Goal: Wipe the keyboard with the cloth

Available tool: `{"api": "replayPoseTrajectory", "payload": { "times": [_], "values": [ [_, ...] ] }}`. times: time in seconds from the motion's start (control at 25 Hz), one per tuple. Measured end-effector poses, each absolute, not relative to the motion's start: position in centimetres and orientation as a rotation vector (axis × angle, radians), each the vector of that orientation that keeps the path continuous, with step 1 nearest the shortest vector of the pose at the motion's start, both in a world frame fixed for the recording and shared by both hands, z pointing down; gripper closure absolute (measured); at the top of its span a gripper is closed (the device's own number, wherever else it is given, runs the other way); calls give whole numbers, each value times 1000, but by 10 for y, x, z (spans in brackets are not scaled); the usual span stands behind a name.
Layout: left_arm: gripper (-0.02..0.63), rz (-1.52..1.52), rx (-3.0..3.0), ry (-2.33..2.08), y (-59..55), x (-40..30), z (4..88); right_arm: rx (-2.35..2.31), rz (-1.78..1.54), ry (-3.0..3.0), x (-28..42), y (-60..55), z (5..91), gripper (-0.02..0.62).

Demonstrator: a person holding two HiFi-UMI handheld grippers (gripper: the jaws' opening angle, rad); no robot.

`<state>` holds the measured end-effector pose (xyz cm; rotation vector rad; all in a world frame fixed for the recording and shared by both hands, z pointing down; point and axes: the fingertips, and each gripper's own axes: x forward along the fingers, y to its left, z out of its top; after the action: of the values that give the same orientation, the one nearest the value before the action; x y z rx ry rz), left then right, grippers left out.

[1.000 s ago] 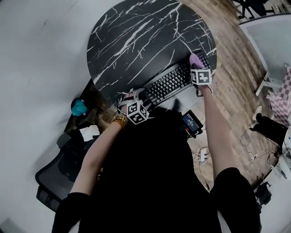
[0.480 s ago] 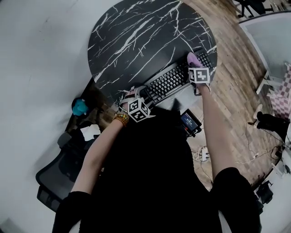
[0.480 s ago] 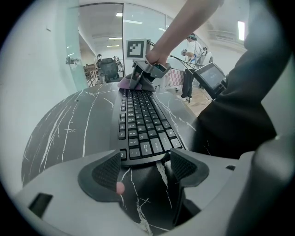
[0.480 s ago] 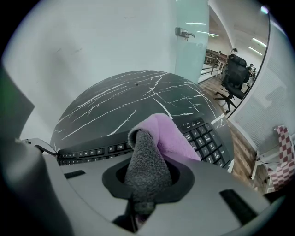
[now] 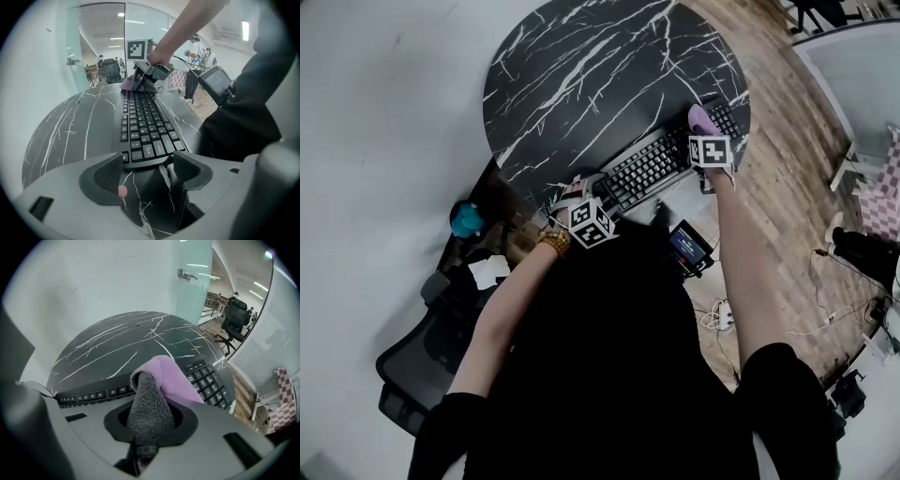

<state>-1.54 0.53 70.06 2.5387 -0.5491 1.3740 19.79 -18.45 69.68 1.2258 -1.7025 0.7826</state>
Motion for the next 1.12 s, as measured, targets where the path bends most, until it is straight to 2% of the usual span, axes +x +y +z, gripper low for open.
{"api": "replayPoseTrajectory", "payload": {
  "times": [1.12],
  "values": [
    [281, 1358, 2564, -539, 4, -15, 700, 1147, 850, -1762, 135, -140, 697, 529]
  ]
}}
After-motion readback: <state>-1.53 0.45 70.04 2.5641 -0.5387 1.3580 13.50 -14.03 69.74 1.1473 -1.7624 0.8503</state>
